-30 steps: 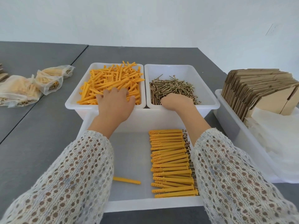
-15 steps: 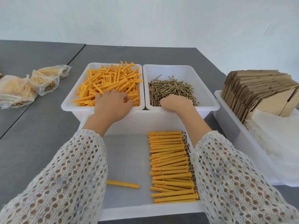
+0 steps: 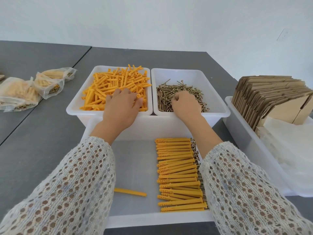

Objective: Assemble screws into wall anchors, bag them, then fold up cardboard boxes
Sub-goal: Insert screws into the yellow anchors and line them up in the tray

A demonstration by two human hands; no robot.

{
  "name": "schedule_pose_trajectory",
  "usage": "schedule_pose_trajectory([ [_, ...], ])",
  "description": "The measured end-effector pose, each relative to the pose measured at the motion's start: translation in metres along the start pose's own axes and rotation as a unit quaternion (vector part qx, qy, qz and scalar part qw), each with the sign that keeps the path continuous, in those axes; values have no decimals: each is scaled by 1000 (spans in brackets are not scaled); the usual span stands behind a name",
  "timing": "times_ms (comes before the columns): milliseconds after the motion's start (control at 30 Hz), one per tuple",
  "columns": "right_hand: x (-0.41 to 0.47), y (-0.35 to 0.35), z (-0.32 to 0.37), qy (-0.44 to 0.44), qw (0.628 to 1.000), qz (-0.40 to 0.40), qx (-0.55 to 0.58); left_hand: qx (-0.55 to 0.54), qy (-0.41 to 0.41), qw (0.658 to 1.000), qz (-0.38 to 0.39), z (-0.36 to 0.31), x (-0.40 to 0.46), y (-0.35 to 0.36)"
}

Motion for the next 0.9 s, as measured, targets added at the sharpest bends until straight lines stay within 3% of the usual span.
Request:
schedule_pose_trajectory([
  [200,-1,-16,9,-26,996,-67,57,-74,76,989,-101,-22,-6,-23],
  [333,-3,-26,26,-49,973,-90,207,-137,141,965,-173,-39,-17,-43],
  [400,-2,-20,21,-3,937,-56,345,-137,150,961,-189,-45,-20,-48],
  [500,-4,0,12,96,834,31,542,-132,150,960,-197,-48,-23,-50],
  [733,-11,7,12,153,693,83,700,-108,154,964,-190,-49,-23,-45],
  [800,-12,6,14,140,686,92,708,-108,153,964,-191,-49,-23,-44],
  [900,-11,-2,22,83,736,91,665,-119,143,966,-180,-46,-20,-41],
])
Point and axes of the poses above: each hand's wrist, its own x-axis towards the middle knuckle, its own y-axis out of the palm, z = x × y, the point moved 10 cm from there along x, towards the middle knuckle, and after that the axes turned 10 degrees about x, right-handed, at the moved point
